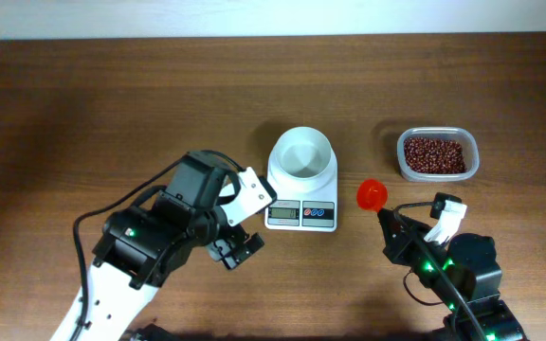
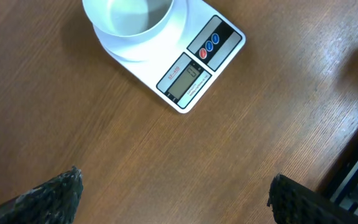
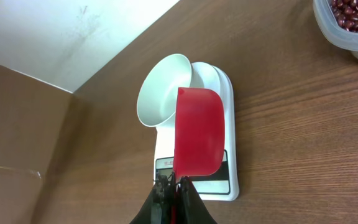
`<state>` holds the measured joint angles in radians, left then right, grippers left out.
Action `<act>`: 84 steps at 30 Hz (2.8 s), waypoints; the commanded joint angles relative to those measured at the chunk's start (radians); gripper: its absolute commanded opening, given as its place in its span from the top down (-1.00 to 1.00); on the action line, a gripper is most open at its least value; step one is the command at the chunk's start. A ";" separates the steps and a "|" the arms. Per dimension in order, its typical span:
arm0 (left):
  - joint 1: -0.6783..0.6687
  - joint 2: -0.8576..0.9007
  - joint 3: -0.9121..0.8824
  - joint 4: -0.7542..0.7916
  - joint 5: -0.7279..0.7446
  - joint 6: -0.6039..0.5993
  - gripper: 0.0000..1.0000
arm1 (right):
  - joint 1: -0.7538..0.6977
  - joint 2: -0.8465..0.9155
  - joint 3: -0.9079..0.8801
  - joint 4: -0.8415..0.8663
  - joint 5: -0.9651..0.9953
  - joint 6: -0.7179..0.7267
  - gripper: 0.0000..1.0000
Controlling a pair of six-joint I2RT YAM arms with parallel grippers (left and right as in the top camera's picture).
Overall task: Scoop and weigh 50g on scale
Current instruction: 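Lift the left gripper away from the scale and hold it aside, then move the held scoop with the right gripper into the bean tub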
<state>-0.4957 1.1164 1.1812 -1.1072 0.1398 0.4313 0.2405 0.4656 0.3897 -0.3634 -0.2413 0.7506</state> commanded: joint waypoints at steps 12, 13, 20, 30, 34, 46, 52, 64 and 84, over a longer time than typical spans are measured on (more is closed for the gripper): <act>0.085 -0.005 0.024 -0.002 0.167 0.087 -0.98 | -0.006 -0.006 0.009 -0.003 0.005 -0.093 0.92; 0.084 -0.005 0.024 -0.002 0.168 0.087 -0.98 | -0.006 -0.006 0.009 -0.003 0.005 -0.101 0.92; 0.085 -0.005 0.024 -0.001 0.102 0.087 -0.98 | -0.006 -0.006 0.009 -0.003 -0.002 -0.112 0.92; 0.084 -0.005 0.024 -0.002 0.100 0.087 -0.98 | -0.006 -0.006 0.009 -0.003 -0.002 -0.112 0.92; 0.084 -0.005 0.024 -0.002 0.100 0.087 -0.98 | -0.006 -0.006 0.011 0.001 -0.035 -0.197 0.92; 0.084 -0.005 0.024 -0.002 0.100 0.087 -0.98 | -0.006 0.045 0.211 -0.198 -0.023 -0.354 0.92; 0.084 -0.005 0.024 -0.002 0.100 0.087 -0.98 | -0.006 0.178 0.326 -0.371 -0.008 -0.355 0.92; 0.084 -0.005 0.024 -0.002 0.100 0.087 -0.98 | -0.006 0.521 0.566 -0.521 0.225 -0.355 0.92; 0.084 -0.005 0.024 -0.002 0.100 0.087 -0.98 | -0.006 0.699 0.703 -0.608 0.656 -0.355 0.92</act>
<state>-0.4171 1.1164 1.1820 -1.1107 0.2459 0.5018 0.2405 1.1534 1.0679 -0.9798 0.2592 0.4034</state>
